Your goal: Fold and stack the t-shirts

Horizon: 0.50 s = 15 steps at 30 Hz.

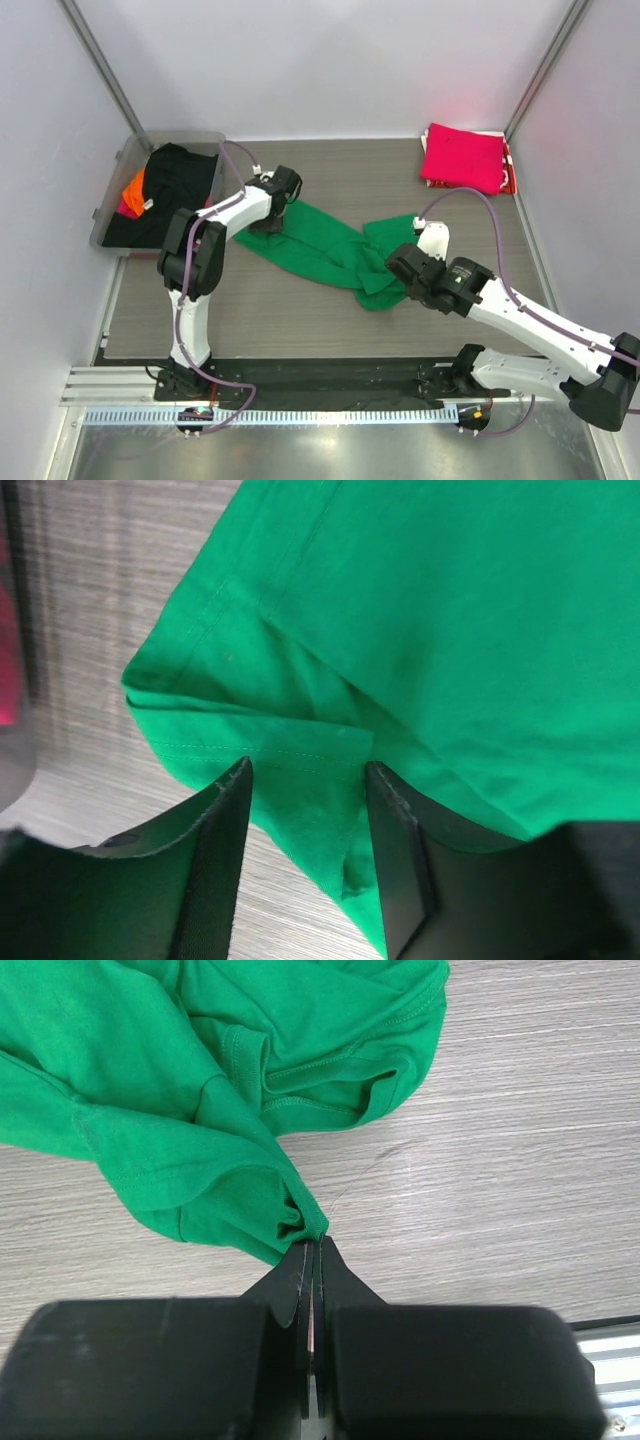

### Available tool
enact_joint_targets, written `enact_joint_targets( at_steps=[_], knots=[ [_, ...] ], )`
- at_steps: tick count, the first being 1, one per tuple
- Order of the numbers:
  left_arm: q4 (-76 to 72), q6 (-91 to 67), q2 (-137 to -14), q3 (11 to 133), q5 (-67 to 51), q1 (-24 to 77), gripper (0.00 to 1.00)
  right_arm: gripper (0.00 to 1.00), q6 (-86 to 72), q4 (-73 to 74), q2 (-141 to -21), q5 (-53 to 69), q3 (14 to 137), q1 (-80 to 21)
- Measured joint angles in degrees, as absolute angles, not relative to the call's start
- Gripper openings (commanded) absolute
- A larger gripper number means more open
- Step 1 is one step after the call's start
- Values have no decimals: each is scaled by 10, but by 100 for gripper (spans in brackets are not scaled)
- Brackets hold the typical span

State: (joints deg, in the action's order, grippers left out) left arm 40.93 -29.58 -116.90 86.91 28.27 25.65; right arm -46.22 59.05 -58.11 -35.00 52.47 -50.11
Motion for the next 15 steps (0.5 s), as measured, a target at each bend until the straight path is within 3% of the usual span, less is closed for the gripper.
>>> enact_joint_targets(
  at_steps=[7,12,15],
  knots=[
    [426,-289,-1180,869,322,265,35,1,-458,587,-583,-349,525,-498],
    [430,-282,-1180,869,340,266,5,1,-456,585,-589,-348,525,-496],
    [432,-280,-1180,869,346,266,0,1,-454,583,-591,-348,524,-496]
  ],
)
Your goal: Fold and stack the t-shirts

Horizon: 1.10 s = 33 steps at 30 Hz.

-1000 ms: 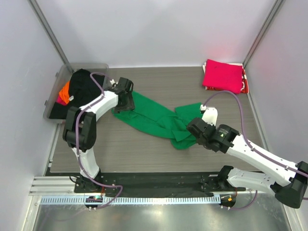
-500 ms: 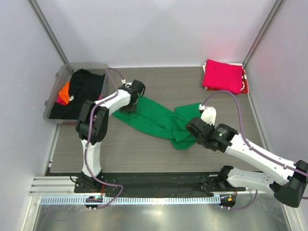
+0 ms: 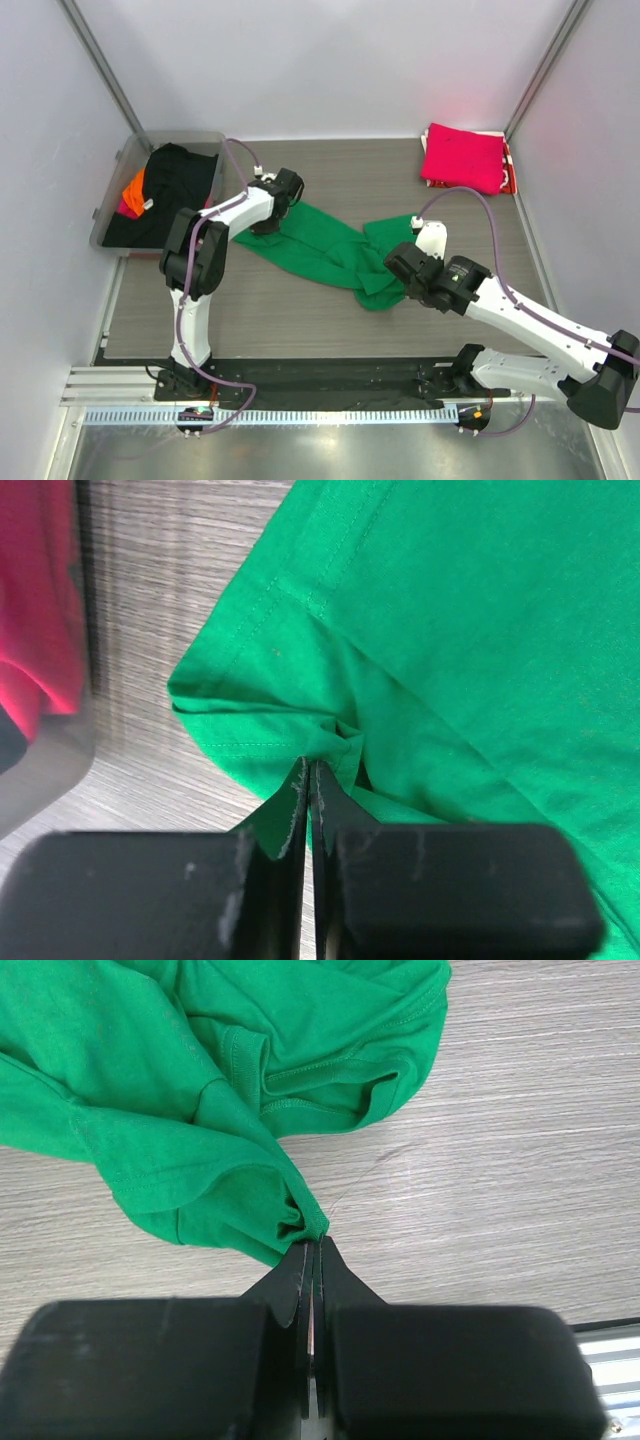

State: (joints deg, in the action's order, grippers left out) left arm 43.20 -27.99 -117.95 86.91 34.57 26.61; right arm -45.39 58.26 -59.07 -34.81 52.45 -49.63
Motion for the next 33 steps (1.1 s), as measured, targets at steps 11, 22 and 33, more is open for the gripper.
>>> enact_joint_targets(
  at_steps=[11,22,33],
  knots=[
    [438,-281,-1149,847,347,266,0,1,-450,578,-593,-348,523,-490],
    [500,-302,-938,851,342,266,0,1,-360,583,-592,-352,654,-439],
    [612,-317,-759,1009,362,266,0,1,-235,588,-565,-371,924,-434]
  ],
)
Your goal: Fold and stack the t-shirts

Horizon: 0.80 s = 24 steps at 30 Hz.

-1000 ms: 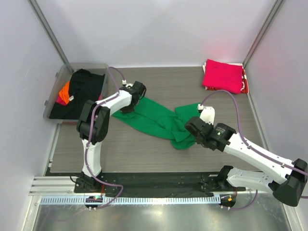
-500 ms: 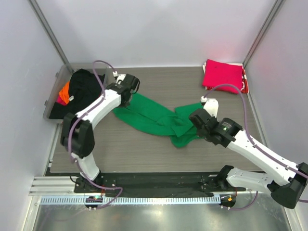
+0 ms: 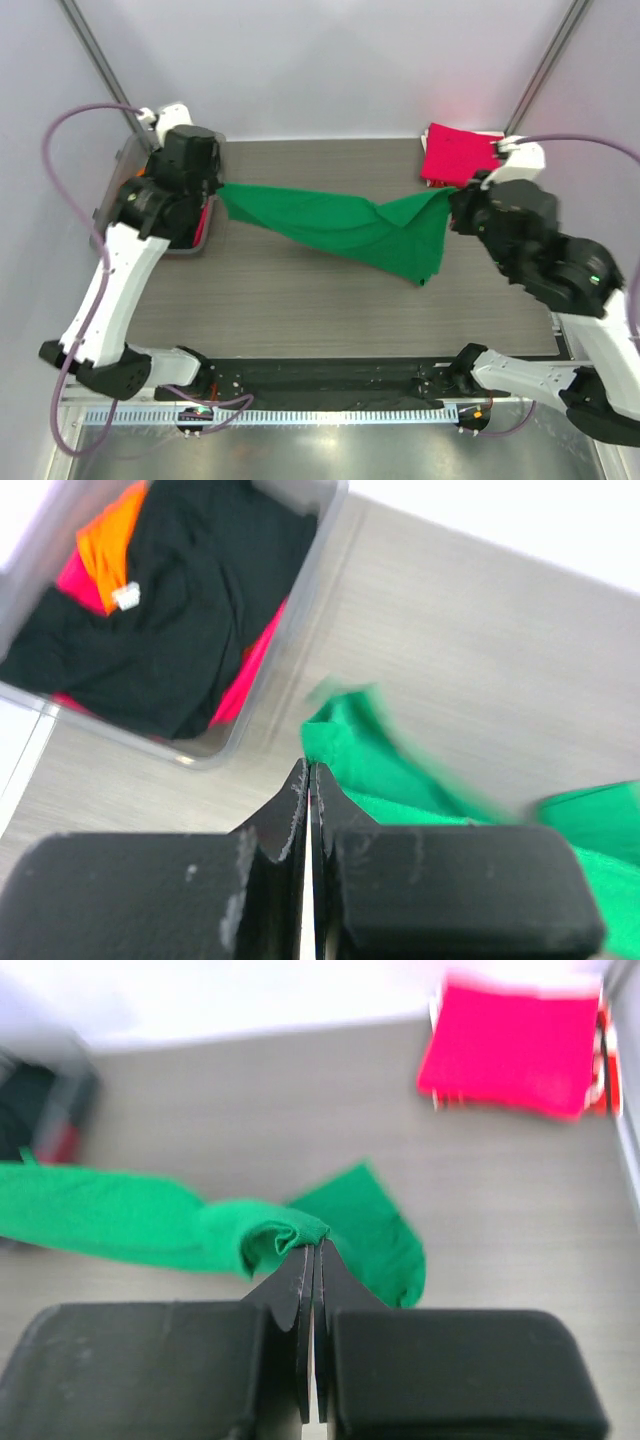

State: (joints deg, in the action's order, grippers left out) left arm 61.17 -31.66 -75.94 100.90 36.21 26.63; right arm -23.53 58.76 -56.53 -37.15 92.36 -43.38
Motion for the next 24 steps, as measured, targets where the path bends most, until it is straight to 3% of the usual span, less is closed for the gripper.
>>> enact_joint_targets(
  at_steps=[8,18,24],
  knots=[
    [633,-313,-665,1137,342,266,0,1,-144,565,-471,-343,1045,-434],
    [539,-267,-475,1076,234,269,0,1,-89,539,-402,-218,1151,-434],
    [489,-246,-451,1113,232,269,0,1,-59,541,-422,-211,1212,-434]
  ],
)
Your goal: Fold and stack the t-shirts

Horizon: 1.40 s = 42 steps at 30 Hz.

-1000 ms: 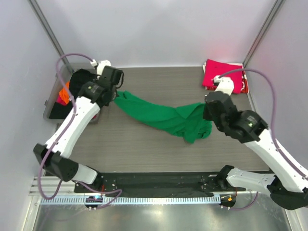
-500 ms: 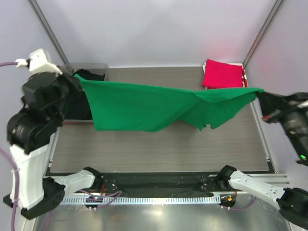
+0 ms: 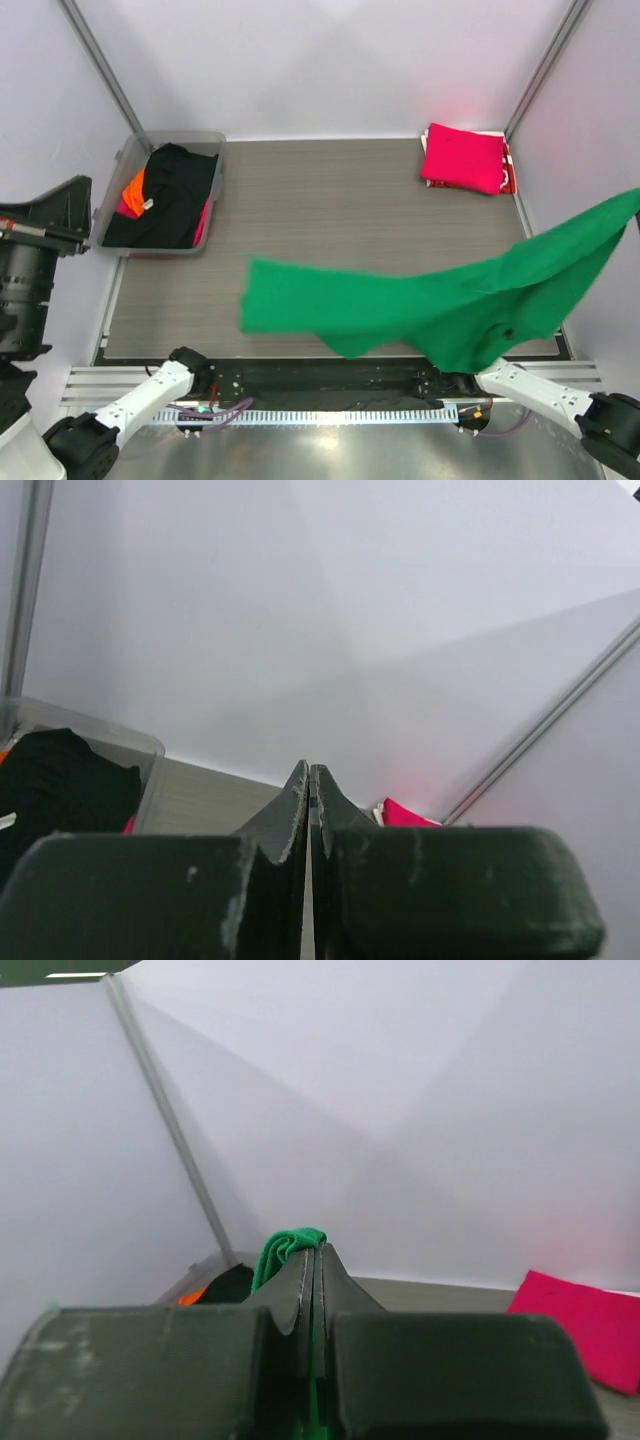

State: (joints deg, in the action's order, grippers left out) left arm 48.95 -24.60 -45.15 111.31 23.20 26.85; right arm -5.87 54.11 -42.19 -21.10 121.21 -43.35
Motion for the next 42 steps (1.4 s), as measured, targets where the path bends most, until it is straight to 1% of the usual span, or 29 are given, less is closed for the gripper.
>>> enact_joint_targets(
  at_steps=[4,7,8,10,11,12,14,16,18,20,23,25,28,31,34,37,42],
  knots=[
    [481,-248,-506,1139,251,268,0,1,-27,530,-492,-286,1279,-432],
    [472,-256,-578,1136,262,267,1,1,0,504,-570,-364,1282,-432],
    [466,-260,-603,1124,261,267,14,1,6,497,-598,-386,1274,-433],
    [456,-265,-648,1084,248,267,25,1,13,480,-663,-421,1235,-433],
    [443,-269,-665,1049,231,267,39,1,15,472,-689,-427,1204,-433],
    [435,-270,-685,1008,212,267,45,1,18,459,-708,-429,1166,-433],
    [417,-282,-708,922,175,267,52,1,21,446,-744,-414,1074,-433],
    [414,-297,-717,826,135,267,54,1,25,457,-767,-394,1014,-434],
    [395,-312,-709,738,97,268,54,1,27,469,-778,-369,992,-434],
    [378,-327,-695,681,67,271,54,1,27,468,-778,-352,998,-434],
    [352,-341,-677,642,32,289,54,1,27,453,-781,-337,1032,-434],
    [326,-345,-674,635,22,323,57,1,26,437,-785,-340,1049,-433],
    [281,-350,-678,622,13,404,61,1,19,429,-801,-343,1054,-418],
    [254,-359,-706,614,13,490,63,1,-3,423,-828,-330,1021,-370],
    [233,-369,-773,623,26,575,63,1,-35,424,-860,-296,975,-294],
    [222,-378,-863,660,30,641,64,1,-64,433,-886,-267,930,-225],
    [193,-405,-990,726,8,702,64,1,-90,448,-880,-233,896,-180]
  ],
)
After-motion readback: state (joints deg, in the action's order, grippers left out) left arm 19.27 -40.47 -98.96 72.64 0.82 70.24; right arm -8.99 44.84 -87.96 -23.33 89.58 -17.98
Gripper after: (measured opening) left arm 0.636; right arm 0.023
